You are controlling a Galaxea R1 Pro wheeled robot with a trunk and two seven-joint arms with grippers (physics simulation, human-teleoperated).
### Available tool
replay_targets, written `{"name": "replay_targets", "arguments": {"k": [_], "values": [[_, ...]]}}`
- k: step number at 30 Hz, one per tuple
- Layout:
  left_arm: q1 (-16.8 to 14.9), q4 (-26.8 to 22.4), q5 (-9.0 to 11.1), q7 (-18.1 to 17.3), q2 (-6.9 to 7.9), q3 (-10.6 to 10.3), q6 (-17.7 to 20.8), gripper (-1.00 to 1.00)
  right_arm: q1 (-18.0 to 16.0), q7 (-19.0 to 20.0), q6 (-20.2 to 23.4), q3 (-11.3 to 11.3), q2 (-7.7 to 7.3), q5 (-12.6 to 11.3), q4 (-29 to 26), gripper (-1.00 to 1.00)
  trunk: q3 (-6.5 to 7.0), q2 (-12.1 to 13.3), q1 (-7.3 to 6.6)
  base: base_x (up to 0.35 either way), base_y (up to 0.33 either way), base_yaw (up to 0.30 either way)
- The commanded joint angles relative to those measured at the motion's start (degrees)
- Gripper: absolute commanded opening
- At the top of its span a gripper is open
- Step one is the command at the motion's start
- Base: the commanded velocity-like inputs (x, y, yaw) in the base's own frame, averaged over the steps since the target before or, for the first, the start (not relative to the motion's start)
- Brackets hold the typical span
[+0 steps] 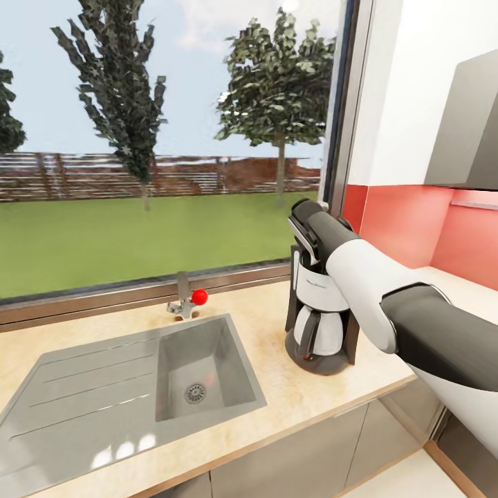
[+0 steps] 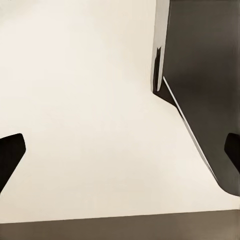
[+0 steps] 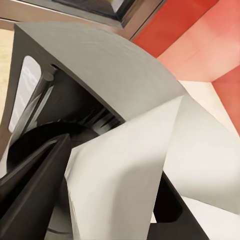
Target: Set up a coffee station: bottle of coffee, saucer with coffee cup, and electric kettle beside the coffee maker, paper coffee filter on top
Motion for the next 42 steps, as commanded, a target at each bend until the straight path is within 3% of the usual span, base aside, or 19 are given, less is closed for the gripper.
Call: {"name": "replay_targets", "arguments": {"k": [1, 4, 5, 28, 39, 40, 42], "values": [[0.01, -0.03, -0.6, 0.13, 0.0, 0.49, 0.16, 1.0, -0.01, -0.09, 0.22, 0.22, 0.0, 0.03, 0.04, -1.0, 0.0, -0.02, 0.02, 0.0, 0.0, 0.0], [-0.03, -0.03, -0.6, 0.13, 0.0, 0.52, 0.16, 1.0, -0.01, -0.13, 0.27, 0.23, 0.0, 0.03, 0.07, -1.0, 0.0, -0.02, 0.02, 0.0, 0.0, 0.0], [-0.04, -0.03, -0.6, 0.13, 0.0, 0.53, 0.16, 1.0, -0.01, -0.14, 0.27, 0.2, 0.0, 0.03, 0.07, 1.0, 0.0, -0.02, 0.02, 0.0, 0.0, 0.0], [0.03, -0.03, -0.6, 0.19, 0.06, 0.54, -0.08, 1.0, -0.01, -0.12, 0.28, 0.22, 0.0, 0.03, -0.61, 1.0, 0.0, -0.02, 0.02, 0.0, 0.0, 0.0], [0.03, -0.03, -0.6, 0.21, 0.17, 0.51, -0.34, 1.0, -0.01, 0.34, 0.13, -0.08, 0.0, -0.43, -19.54, 1.0, 0.0, -0.02, 0.02, 0.0, 0.0, 0.0], [0.02, -0.06, -0.6, 0.21, 0.17, 0.5, -0.38, 1.0, -0.01, 0.41, 0.12, -0.09, 0.0, -1.02, -20.58, 1.0, 0.0, -0.02, 0.02, 0.0, 0.0, 0.0], [-0.01, -0.1, -0.71, 0.21, 0.17, 0.43, -0.43, 1.0, -0.01, 0.51, 0.12, -0.12, 0.0, -5.69, -21.91, 1.0, 0.0, -0.02, 0.02, 0.0, 0.0, 0.0]]}}
